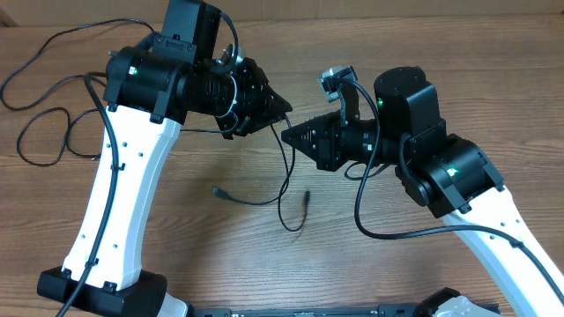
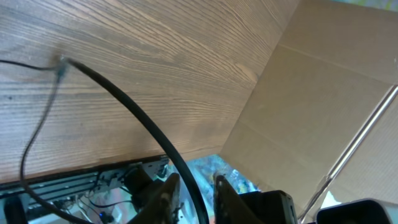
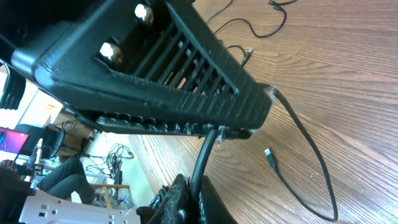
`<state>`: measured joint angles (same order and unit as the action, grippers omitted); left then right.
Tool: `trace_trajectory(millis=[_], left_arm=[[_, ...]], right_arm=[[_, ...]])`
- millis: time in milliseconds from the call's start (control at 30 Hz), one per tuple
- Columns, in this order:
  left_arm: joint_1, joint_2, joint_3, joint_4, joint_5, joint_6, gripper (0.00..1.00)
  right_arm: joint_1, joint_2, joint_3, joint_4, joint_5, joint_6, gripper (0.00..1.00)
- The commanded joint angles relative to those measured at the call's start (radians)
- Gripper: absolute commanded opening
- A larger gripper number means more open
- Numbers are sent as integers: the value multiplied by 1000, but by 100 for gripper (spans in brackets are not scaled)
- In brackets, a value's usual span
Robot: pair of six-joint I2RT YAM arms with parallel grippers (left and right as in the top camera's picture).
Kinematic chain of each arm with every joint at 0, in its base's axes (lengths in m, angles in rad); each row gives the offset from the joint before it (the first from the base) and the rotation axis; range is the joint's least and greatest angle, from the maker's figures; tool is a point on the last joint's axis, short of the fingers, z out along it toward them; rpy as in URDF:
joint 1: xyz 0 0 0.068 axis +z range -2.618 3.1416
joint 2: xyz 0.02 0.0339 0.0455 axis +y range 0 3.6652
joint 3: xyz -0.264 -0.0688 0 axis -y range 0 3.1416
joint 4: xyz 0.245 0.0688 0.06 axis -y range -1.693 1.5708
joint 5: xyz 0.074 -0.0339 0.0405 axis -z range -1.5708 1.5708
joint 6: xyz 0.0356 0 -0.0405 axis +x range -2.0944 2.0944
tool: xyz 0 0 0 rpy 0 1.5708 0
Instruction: Untangle cables
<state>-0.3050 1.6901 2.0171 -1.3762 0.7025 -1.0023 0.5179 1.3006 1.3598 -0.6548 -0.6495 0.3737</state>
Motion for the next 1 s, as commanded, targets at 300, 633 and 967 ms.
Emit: trace_trajectory(millis=[300,633,967], left_arm=[[3,-30,15,-5,-121,202,4],[4,-173,63,-13,-470,633,4],[174,-304,60,-120,-713,486,4]], right_arm=[[1,-8,31,-106,119,-8,30],[1,-6,19,-299,388,-7,100],[1,85,19,-305,379,-7,100]])
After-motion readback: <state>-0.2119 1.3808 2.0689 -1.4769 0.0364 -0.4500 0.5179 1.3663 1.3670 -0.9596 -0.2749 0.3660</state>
